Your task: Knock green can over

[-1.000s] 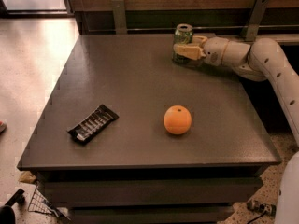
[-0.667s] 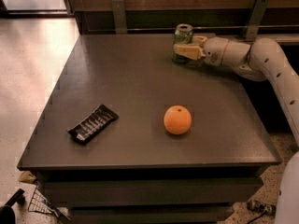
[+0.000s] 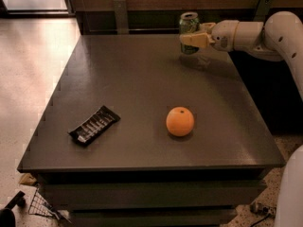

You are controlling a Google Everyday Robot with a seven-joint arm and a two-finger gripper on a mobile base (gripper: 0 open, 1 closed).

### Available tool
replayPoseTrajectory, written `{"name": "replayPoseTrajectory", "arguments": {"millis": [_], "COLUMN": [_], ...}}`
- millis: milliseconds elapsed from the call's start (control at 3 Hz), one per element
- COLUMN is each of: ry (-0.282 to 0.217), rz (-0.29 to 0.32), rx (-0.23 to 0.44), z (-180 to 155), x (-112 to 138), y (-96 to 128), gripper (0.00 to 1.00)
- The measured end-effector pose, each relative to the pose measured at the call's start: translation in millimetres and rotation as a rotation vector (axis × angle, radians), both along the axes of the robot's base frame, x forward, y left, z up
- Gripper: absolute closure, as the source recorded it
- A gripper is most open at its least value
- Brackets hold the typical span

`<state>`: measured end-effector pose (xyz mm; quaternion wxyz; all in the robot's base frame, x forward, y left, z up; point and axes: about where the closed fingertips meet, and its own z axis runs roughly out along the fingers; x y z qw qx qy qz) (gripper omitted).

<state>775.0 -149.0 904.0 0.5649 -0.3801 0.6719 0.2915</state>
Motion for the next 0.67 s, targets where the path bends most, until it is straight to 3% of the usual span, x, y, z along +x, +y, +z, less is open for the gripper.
{"name": "replayPoseTrajectory", "arguments": {"millis": [667], "ry": [0.080], "rz": [-0.009], "rx": [-0.277], "z": [8.6], "x": [-13.8], "y": [2.4], "gripper": [1.00]}}
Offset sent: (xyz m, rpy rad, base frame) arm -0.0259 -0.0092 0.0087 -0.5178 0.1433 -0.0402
